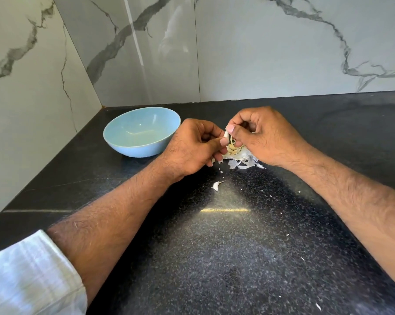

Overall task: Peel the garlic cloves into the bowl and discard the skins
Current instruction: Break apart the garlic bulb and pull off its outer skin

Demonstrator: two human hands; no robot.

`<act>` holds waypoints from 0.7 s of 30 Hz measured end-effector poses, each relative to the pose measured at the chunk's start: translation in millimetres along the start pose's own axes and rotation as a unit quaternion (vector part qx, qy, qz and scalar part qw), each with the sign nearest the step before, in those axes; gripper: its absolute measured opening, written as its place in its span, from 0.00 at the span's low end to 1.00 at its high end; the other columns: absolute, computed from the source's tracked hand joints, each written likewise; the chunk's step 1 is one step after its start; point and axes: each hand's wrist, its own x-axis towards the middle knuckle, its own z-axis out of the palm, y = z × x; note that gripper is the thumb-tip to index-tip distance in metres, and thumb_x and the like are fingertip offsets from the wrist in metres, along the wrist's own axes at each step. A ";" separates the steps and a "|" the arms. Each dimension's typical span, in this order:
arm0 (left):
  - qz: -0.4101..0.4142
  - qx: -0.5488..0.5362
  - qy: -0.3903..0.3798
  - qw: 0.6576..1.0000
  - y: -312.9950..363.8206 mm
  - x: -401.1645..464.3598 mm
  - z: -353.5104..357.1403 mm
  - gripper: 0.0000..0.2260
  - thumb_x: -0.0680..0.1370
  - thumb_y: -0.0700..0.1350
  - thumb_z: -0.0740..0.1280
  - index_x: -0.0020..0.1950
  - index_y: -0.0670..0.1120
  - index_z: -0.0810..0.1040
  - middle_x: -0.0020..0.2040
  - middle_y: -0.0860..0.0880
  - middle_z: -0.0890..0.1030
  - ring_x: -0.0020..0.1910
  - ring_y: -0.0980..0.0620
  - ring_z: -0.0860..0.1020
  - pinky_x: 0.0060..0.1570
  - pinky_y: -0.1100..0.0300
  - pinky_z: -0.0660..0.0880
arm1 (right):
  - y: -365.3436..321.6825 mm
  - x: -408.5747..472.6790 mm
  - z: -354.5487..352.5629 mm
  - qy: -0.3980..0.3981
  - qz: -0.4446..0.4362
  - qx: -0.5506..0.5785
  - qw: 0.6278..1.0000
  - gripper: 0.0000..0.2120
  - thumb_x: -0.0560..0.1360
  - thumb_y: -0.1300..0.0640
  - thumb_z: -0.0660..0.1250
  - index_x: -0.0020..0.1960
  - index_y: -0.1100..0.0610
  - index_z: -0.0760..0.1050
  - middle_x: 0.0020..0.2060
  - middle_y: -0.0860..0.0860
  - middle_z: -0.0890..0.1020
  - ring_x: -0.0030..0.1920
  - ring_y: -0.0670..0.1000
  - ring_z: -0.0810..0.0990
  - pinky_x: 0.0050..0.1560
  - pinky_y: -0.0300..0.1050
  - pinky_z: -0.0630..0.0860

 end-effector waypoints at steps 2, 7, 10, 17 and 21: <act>0.001 -0.010 -0.005 1.000 -0.6 0.7 -1.9 0.05 0.83 0.38 0.71 0.49 0.42 0.84 0.40 0.44 0.87 0.35 0.49 0.84 0.30 0.60 0.78 | 1.6 0.2 -1.9 -0.007 0.004 0.016 1.000 0.04 0.82 0.54 0.71 0.48 0.50 0.83 0.35 0.48 0.86 0.37 0.45 0.87 0.41 0.55 0.86; 0.004 -0.017 -0.003 1.000 -0.9 0.8 -4.5 0.05 0.85 0.36 0.68 0.52 0.38 0.84 0.40 0.43 0.87 0.34 0.51 0.83 0.30 0.61 0.77 | 2.4 1.1 -6.0 -0.018 0.027 0.047 0.998 0.03 0.81 0.55 0.72 0.49 0.52 0.84 0.37 0.49 0.87 0.37 0.44 0.87 0.41 0.51 0.85; 0.001 0.011 0.021 1.000 -1.8 2.2 -6.7 0.05 0.85 0.37 0.69 0.52 0.38 0.84 0.39 0.43 0.87 0.32 0.53 0.83 0.28 0.62 0.76 | 2.2 0.7 -6.3 -0.034 0.033 0.065 0.997 0.03 0.81 0.56 0.72 0.48 0.52 0.84 0.38 0.48 0.88 0.38 0.46 0.87 0.39 0.52 0.82; 0.014 0.063 0.036 0.997 -6.0 4.5 -8.5 0.05 0.84 0.42 0.72 0.49 0.44 0.83 0.37 0.47 0.87 0.33 0.51 0.85 0.28 0.61 0.76 | 6.4 2.1 -7.8 -0.040 0.065 0.140 0.987 0.02 0.76 0.62 0.77 0.48 0.57 0.86 0.37 0.54 0.87 0.40 0.54 0.88 0.41 0.50 0.84; 0.021 0.099 0.054 0.993 -12.7 6.7 -16.7 0.02 0.82 0.44 0.73 0.50 0.47 0.83 0.39 0.48 0.87 0.37 0.49 0.87 0.31 0.62 0.77 | 15.6 4.0 -13.9 -0.036 0.086 0.109 0.990 0.04 0.73 0.61 0.80 0.45 0.57 0.86 0.37 0.53 0.88 0.43 0.58 0.88 0.44 0.53 0.84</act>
